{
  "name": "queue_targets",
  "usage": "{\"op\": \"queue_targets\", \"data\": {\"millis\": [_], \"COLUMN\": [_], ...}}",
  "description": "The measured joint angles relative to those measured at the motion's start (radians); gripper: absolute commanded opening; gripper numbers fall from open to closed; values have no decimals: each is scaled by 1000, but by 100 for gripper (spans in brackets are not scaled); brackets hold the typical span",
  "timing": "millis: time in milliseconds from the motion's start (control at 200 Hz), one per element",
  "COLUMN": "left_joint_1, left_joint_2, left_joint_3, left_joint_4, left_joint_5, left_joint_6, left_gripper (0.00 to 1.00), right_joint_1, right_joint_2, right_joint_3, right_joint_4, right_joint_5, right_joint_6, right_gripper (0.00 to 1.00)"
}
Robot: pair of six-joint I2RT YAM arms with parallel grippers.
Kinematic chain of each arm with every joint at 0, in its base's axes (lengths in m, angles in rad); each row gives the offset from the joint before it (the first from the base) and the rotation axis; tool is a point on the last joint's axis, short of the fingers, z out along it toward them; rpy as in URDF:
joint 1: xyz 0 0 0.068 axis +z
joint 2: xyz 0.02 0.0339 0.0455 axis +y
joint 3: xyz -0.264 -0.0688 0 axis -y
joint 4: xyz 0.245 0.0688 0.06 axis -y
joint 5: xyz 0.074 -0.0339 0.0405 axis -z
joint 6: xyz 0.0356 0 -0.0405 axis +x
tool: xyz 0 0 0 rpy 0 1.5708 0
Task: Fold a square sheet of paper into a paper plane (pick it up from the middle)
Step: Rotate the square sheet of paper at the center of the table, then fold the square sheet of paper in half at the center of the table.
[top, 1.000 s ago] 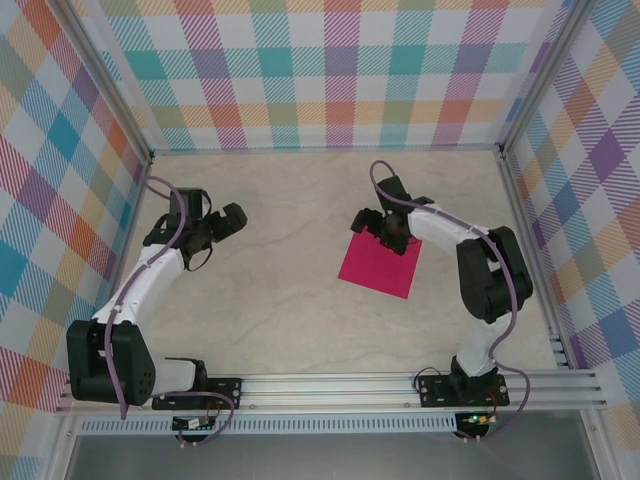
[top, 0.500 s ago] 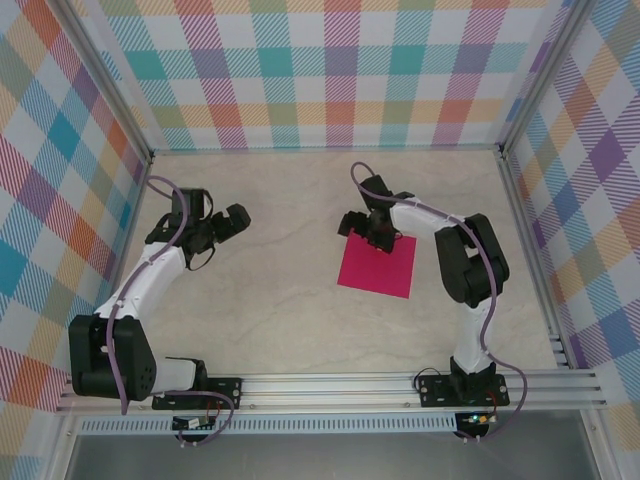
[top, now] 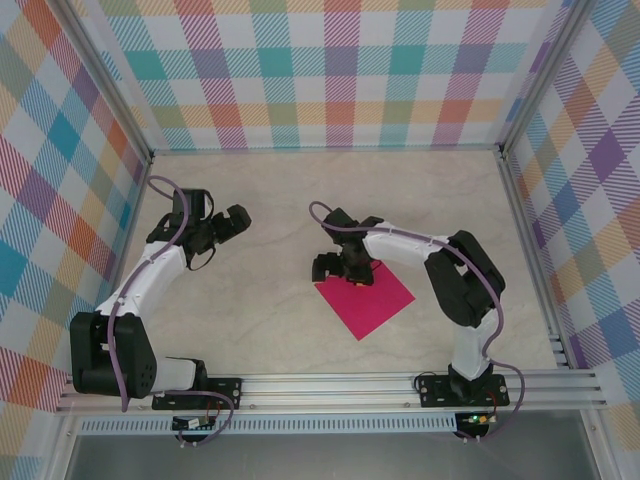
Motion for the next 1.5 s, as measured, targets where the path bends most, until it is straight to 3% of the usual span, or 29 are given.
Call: {"op": "queue_targets", "data": {"millis": [240,525,1500], "left_joint_1": [0,-6,-6], "left_joint_2": [0,0,0], "left_joint_3": [0,0,0], "left_joint_4": [0,-2,-4], "left_joint_5": [0,-8,-11], "left_joint_6": [-3,-4,-4], "left_gripper": [100,100,100], "right_joint_1": [-9,-9,-30], "right_joint_2": [-125,-75,53], "right_joint_3": [8,2,6], "right_joint_4": [-137,-220,-238], "right_joint_5": [83,111,166], "right_joint_6": [-301,-523,-501], "right_gripper": [100,95,91]}}
